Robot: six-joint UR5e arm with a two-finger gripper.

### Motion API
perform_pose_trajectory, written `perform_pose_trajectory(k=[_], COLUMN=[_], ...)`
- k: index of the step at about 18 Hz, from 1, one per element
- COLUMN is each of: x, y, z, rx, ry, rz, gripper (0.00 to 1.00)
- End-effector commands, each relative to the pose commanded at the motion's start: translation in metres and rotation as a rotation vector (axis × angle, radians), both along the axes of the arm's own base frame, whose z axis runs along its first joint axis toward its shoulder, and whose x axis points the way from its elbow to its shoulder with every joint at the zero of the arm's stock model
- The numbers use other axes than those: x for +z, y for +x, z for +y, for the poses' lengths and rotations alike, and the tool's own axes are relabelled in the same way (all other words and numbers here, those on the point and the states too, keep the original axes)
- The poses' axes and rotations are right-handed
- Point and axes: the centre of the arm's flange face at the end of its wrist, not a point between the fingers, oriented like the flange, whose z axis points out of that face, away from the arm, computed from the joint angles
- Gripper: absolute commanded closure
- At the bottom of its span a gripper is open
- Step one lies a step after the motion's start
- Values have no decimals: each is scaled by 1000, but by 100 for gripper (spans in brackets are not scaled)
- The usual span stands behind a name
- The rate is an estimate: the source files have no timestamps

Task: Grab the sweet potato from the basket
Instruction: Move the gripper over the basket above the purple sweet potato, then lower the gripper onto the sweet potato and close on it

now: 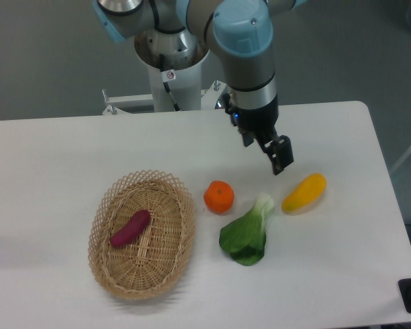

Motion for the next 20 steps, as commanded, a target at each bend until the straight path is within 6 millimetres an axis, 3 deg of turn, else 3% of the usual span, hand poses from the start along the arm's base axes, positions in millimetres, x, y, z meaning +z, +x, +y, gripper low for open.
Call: perform_pose_trajectory(k=[2,4,6,9,13,17,20], x=[-4,-6,-14,-46,-92,-132,-151], y=[13,38,43,66,104,130,140], z=[13,44,69,100,106,95,96], rx=[133,295,425,414,358,235,194], ry=[44,132,249,238,155,62,27], rz=[-53,-65,-58,-82,-125,-138,-157], gripper=[0,0,0,0,0,0,0])
